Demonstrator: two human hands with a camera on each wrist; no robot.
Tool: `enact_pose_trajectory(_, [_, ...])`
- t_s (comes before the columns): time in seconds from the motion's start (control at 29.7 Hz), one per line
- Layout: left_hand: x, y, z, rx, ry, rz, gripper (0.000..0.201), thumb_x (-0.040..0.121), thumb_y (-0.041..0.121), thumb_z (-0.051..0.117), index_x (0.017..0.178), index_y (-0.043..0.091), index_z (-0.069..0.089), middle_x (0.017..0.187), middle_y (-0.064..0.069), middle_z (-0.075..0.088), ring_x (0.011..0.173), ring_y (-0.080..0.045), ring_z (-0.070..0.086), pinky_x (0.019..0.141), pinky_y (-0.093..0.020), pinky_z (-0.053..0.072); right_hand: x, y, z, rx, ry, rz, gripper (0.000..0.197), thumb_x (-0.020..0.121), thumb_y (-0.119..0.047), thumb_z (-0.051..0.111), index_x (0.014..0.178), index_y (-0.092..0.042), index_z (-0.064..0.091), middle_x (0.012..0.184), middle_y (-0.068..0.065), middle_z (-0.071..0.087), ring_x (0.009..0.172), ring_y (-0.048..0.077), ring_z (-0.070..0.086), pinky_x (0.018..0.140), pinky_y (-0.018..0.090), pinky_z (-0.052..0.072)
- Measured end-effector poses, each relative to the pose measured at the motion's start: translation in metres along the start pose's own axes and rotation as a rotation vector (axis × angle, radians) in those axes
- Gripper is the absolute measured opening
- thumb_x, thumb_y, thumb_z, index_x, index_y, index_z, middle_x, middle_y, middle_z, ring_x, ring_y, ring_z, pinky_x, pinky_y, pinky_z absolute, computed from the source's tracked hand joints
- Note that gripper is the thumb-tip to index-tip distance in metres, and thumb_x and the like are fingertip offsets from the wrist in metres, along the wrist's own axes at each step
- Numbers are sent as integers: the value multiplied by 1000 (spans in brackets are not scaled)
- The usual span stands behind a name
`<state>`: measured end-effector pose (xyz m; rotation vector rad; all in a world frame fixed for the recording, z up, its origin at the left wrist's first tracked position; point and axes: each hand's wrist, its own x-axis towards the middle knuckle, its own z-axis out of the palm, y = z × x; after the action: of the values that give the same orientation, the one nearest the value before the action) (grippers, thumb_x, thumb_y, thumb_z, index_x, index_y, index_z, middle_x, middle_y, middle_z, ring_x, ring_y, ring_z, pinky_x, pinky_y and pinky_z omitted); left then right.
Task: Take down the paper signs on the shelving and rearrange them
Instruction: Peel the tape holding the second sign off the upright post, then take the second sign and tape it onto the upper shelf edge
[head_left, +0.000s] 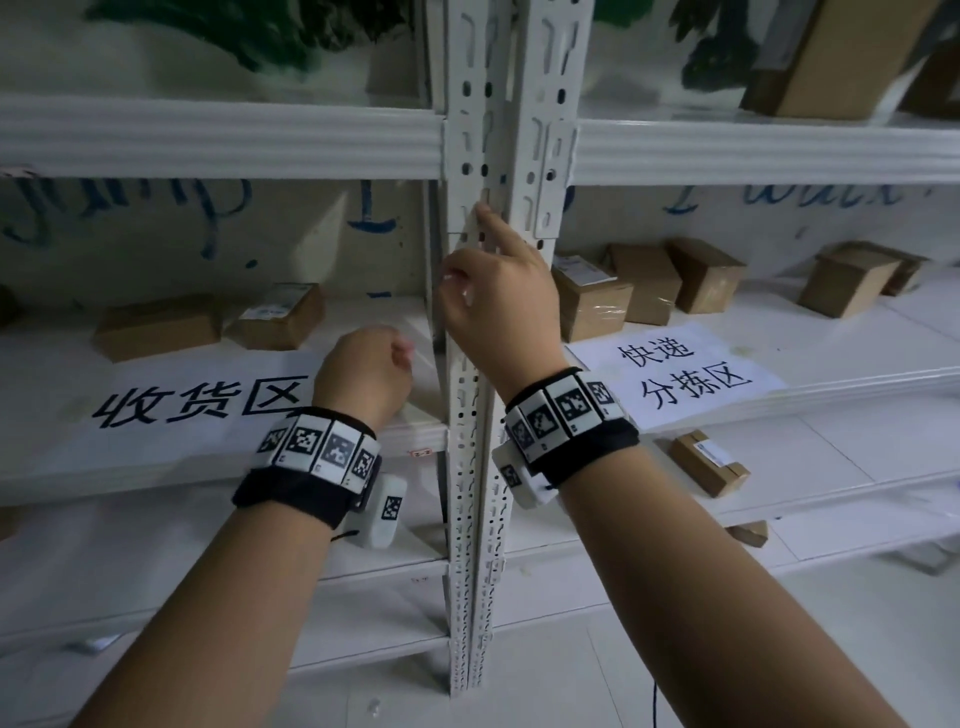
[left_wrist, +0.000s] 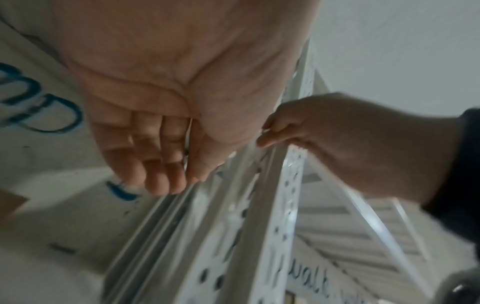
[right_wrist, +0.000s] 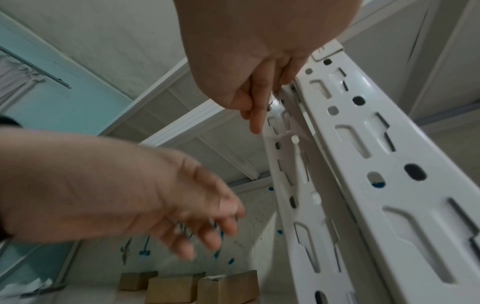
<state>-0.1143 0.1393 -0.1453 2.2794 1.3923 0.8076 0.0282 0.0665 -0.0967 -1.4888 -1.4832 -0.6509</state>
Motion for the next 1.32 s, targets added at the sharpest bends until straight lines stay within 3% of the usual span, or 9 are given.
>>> enact_pose_trajectory(0.2, [-21,61,-30,-178,228,330,14,95,12,57,89,19,68,78,3,68,74,-22,64,63,-39,54,2,-8,-13,-4,-5,116,21,90,-21,61,89,-17,82,110,1,78,102,23,74,71,36,60])
enact_pose_trajectory(0.3, [-23,77,-31,-245,255,402,21,95,8,58,104,20,73,86,7,69,77,-16,64,65,-27,46,-2,-8,-26,5,56,166,14,90,-18,67,86,-18,80,90,-5,77,89,20,72,72,36,58])
enact_pose_trajectory(0.44, [-29,90,-23,-373,194,498,27,98,0,58,112,17,74,93,6,71,79,-7,63,66,-5,42,-8,-1,-45,-64,123,190,14,91,-15,66,86,-19,79,80,-4,79,74,19,71,103,42,51])
enact_pose_trajectory(0.54, [-30,100,-17,-510,165,589,33,100,-4,55,120,15,73,105,5,74,96,-7,67,86,-5,48,-12,7,-54,-150,140,244,18,90,-19,60,82,-19,76,72,-3,76,67,23,69,95,48,53])
enact_pose_trajectory(0.61, [-27,107,-8,-574,159,622,37,98,-6,55,122,15,73,111,4,75,102,-9,68,95,-17,53,-17,15,-61,-196,136,285,13,88,-16,64,83,-17,76,69,-2,74,68,25,69,92,49,53])
enact_pose_trajectory(0.84, [-36,156,48,-687,59,667,37,89,-12,54,113,7,74,110,-6,73,95,-11,64,84,-6,48,-39,57,-111,-390,82,381,11,86,-17,66,81,-21,75,75,-5,76,80,23,70,97,40,44])
enact_pose_trajectory(0.94, [-40,182,82,-696,-45,649,35,89,-9,58,114,10,73,111,-2,72,97,-16,67,88,-30,59,-50,88,-130,-399,47,494,13,86,-20,65,85,-25,77,83,-7,78,84,22,71,93,42,49])
enact_pose_trajectory(1.05, [-41,197,114,-605,-157,586,28,91,2,67,115,16,71,107,3,71,98,-17,68,86,-44,60,-61,114,-140,-377,6,595,18,89,-21,64,95,-29,79,96,-10,80,93,18,72,101,48,50])
enact_pose_trajectory(1.32, [-6,245,228,-176,-291,287,52,88,39,79,134,21,62,132,-5,64,121,-27,62,103,-45,53,-86,258,-142,-263,-131,687,25,93,-19,63,112,-27,79,116,-9,79,112,17,70,108,41,42])
